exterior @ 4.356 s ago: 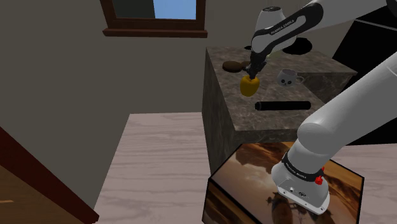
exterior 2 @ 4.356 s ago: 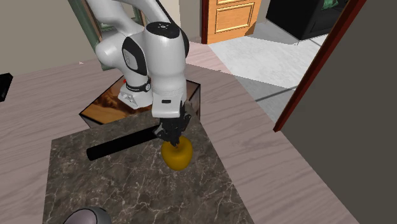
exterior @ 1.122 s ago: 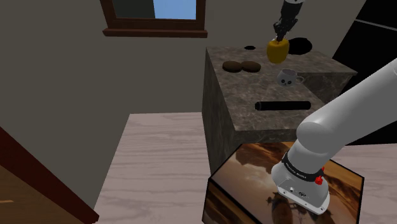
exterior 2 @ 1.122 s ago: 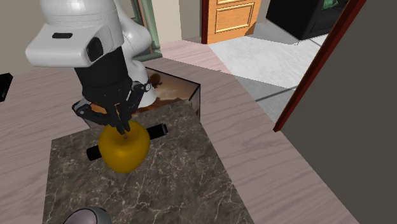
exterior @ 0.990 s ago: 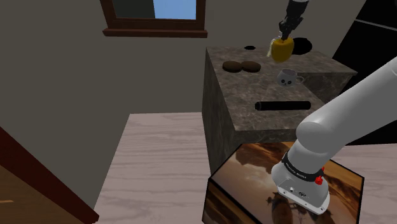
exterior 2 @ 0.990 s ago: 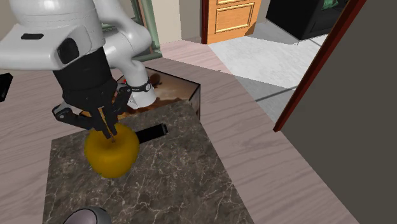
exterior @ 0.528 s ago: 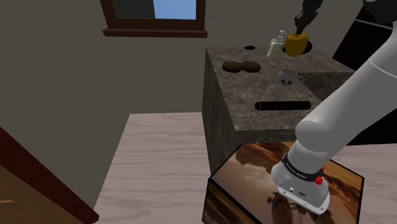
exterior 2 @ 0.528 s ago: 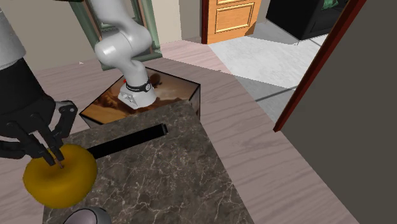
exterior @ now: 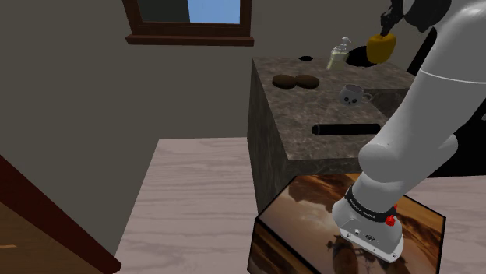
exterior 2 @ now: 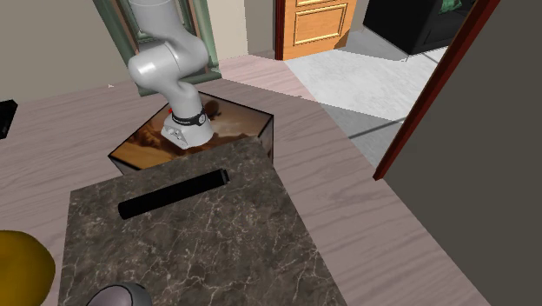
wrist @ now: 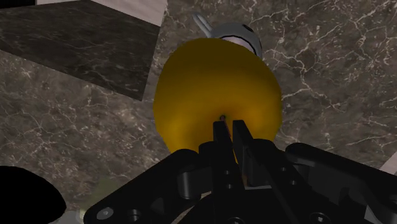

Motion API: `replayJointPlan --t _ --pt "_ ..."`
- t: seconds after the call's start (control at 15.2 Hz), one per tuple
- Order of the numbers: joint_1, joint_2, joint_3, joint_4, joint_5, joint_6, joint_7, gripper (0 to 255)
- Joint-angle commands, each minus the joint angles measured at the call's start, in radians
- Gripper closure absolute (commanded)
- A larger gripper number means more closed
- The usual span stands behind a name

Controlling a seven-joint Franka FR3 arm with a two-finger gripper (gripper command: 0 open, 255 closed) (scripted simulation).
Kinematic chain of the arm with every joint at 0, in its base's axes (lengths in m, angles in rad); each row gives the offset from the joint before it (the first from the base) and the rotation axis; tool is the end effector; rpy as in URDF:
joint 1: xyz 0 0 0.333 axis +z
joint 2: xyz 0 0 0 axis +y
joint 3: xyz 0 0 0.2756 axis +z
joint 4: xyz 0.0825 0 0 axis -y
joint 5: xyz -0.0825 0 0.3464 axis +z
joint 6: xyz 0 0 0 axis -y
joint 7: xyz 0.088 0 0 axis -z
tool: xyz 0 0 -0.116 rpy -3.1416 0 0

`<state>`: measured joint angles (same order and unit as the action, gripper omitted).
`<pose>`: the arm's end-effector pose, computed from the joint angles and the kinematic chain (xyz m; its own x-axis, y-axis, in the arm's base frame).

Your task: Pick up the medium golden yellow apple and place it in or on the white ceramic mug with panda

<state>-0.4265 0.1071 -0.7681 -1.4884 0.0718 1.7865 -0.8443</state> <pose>0.2317 -0.5113 0.5909 0.9347 -0.3250 0.1437 -0.3465 -0.9233 0.1655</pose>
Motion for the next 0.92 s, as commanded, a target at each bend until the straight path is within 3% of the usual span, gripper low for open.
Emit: replayJointPlan --t 0.0,0.86 --pt "-0.027 0.042 -0.01 0.037 0.038 -0.006 -0.038 255" --pt "-0.002 0.002 -0.002 -0.178 0.008 0.181 -0.022 255"
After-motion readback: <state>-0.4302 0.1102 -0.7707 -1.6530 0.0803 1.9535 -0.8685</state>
